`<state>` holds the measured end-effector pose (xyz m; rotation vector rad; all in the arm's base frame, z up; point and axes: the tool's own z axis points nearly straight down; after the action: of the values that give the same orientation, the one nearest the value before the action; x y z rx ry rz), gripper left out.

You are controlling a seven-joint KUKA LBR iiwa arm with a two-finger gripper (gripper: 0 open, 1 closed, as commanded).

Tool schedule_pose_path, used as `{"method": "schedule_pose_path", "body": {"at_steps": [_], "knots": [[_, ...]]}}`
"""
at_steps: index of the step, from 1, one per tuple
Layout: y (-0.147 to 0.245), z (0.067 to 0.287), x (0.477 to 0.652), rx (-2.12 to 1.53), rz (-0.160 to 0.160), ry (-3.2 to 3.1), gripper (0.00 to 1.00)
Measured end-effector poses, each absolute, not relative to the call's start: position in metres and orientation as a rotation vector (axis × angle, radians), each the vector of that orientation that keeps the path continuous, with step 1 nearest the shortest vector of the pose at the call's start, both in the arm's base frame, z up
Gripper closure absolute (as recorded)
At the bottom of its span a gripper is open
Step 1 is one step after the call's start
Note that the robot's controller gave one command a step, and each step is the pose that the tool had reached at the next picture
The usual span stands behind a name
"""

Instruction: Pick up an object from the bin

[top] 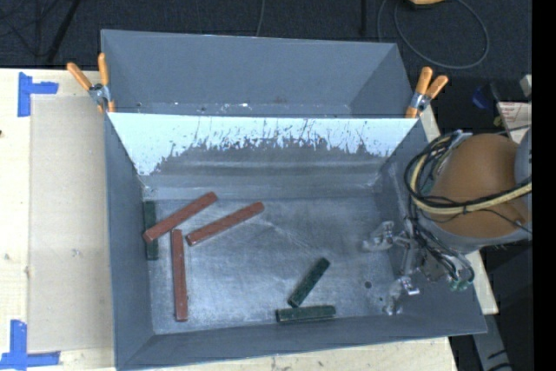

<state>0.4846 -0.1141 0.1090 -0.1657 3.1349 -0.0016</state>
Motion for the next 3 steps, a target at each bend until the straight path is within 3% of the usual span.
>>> {"method": "schedule_pose_path", "body": {"at_steps": [1, 2, 3], "knots": [[-0.073, 0.097, 0.509, -0.113, 0.003, 3.144, 0.0], [-0.046, 0.076, 0.487, -0.261, -0.001, 3.121, 1.0], [-0.046, 0.075, 0.485, -0.264, -0.001, 3.126, 0.0]]}}
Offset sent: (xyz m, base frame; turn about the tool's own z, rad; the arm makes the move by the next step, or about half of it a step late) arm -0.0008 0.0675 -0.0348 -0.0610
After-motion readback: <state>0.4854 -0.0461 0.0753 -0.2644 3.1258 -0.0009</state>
